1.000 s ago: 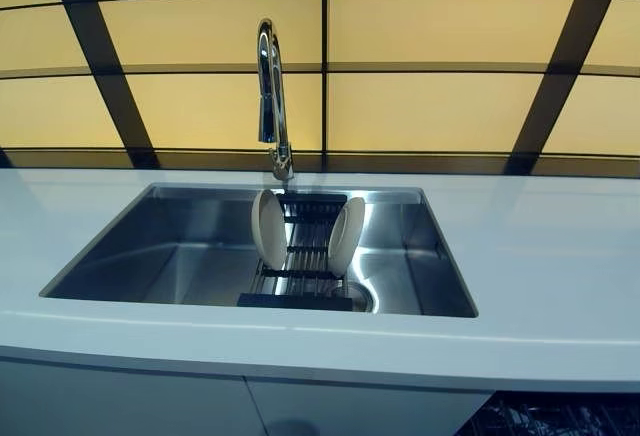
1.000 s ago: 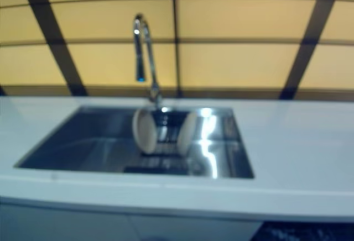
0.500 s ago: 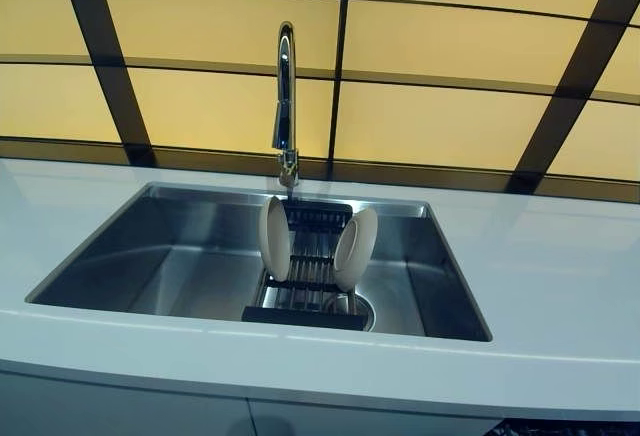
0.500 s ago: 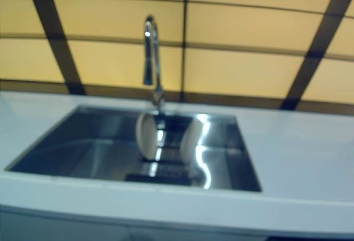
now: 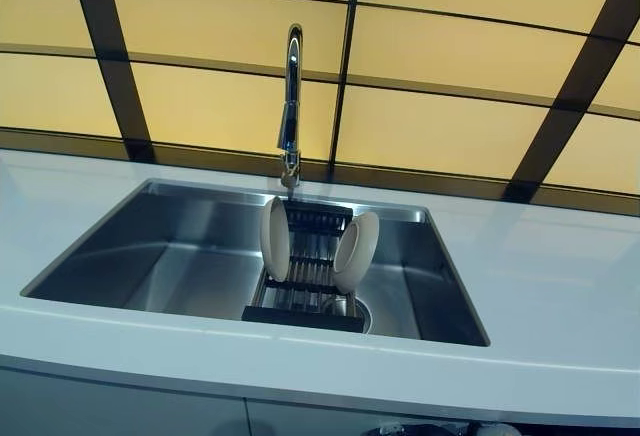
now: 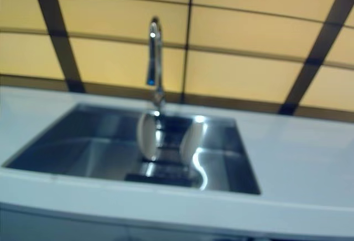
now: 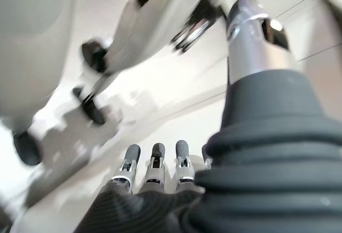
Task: Take plates into dishwasher
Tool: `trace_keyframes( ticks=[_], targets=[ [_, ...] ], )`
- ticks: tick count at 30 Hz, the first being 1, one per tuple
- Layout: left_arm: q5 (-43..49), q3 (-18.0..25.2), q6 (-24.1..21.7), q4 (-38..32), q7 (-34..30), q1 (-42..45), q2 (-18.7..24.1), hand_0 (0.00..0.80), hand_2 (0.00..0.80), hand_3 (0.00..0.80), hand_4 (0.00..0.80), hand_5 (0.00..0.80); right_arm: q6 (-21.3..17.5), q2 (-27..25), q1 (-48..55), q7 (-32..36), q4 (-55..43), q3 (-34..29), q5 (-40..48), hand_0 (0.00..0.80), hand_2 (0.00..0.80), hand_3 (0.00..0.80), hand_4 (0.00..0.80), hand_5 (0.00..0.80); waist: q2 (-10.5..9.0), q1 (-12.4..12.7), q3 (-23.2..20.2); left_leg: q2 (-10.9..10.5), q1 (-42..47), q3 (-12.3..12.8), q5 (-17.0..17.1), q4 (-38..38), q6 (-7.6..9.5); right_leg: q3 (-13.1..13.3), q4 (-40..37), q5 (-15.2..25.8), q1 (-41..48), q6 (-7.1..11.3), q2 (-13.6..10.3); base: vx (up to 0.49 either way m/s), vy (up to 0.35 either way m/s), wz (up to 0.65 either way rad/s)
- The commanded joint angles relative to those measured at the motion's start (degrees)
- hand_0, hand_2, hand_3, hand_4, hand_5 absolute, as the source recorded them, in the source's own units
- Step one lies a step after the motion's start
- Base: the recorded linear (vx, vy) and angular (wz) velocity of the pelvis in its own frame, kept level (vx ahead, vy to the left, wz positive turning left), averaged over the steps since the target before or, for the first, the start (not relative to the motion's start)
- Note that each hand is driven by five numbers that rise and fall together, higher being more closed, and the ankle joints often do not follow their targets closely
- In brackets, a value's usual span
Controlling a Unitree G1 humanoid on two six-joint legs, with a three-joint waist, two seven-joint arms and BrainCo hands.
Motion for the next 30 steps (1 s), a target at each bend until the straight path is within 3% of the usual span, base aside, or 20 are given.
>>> trace_keyframes(
  ticks=[1,9,12,20,22,26,29,30],
  targets=[
    [2.35,0.47,-2.27,2.03,-0.43,-0.65,-0.36,0.000,0.000,0.000,0.000,0.000,2.61,-1.19,-2.34,6.43,-8.02,-1.34,8.70,0.000,0.000,0.000,0.000,0.000,1.00,-0.45,-0.64,-0.96,1.45,2.96,-4.31,1.74,1.20,1.64,3.52,0.51,-2.55,5.83,-1.64,0.000,0.000,0.00],
    [3.18,0.60,-3.85,3.42,-0.44,0.58,-0.81,0.000,0.000,0.000,0.000,0.000,11.04,0.28,-4.20,14.21,-15.15,-1.65,18.82,0.000,0.000,0.000,0.000,0.000,0.90,-0.02,-1.48,-0.90,2.24,3.06,-4.46,1.07,0.99,1.65,2.61,-0.18,-1.34,5.69,-1.45,0.017,0.001,-0.04],
    [3.21,0.59,-4.51,4.14,-0.49,0.68,-0.86,0.000,0.000,0.000,0.000,0.000,11.93,0.55,-4.55,15.04,-15.77,-1.22,19.90,0.000,0.000,0.000,0.000,0.000,0.89,0.02,-1.64,-0.88,2.33,3.07,-4.48,0.99,0.93,1.64,2.46,-0.27,-1.20,5.66,-1.43,0.000,0.000,0.00],
    [2.46,-0.61,-6.11,6.61,-0.53,0.54,-1.31,0.000,0.000,0.000,0.000,0.000,22.02,3.79,-6.20,20.47,-20.32,2.25,27.66,0.000,0.000,0.000,0.000,0.000,0.98,0.35,-2.33,-0.85,2.83,2.84,-4.57,0.50,0.73,1.64,1.72,-0.74,-0.47,5.55,-1.43,0.000,0.000,0.00],
    [2.45,-0.96,-6.66,7.68,-0.63,0.12,-1.48,0.000,0.000,0.000,0.000,0.000,25.64,5.04,-6.60,22.66,-20.69,3.76,26.72,0.000,0.000,0.000,0.000,0.000,0.97,0.41,-2.46,-0.82,2.93,2.85,-4.64,0.44,0.65,1.63,1.59,-0.87,-0.31,5.58,-1.48,0.010,0.006,-0.02],
    [1.89,-1.28,-7.14,8.40,-0.42,-0.09,-1.75,0.000,0.000,0.000,0.000,0.000,27.48,5.63,-6.56,24.35,-20.02,6.03,20.00,0.000,0.000,0.000,0.000,0.000,1.00,0.41,-2.60,-0.76,2.92,2.77,-4.64,0.35,0.55,1.73,1.45,-1.02,-0.30,5.54,-1.50,0.007,0.003,-0.02],
    [1.33,-1.29,-7.30,8.68,-0.51,-0.25,-1.73,0.000,0.000,0.000,0.000,0.000,30.63,5.02,-6.26,23.54,-20.87,7.86,19.90,0.000,0.000,0.000,0.000,0.000,1.02,0.34,-2.44,-0.72,2.92,2.78,-4.61,0.33,0.48,1.77,1.52,-1.13,-0.35,5.47,-1.51,0.000,0.000,0.00],
    [0.78,-1.44,-7.38,8.89,-0.47,-0.42,-1.69,0.000,0.000,0.000,0.000,0.000,34.11,5.29,-5.91,21.40,-21.54,8.75,21.72,0.000,0.000,0.000,0.000,0.000,1.03,0.23,-2.27,-0.69,2.93,2.77,-4.57,0.35,0.48,1.82,1.65,-1.14,-0.40,5.42,-1.52,0.000,0.000,0.00]
  ],
)
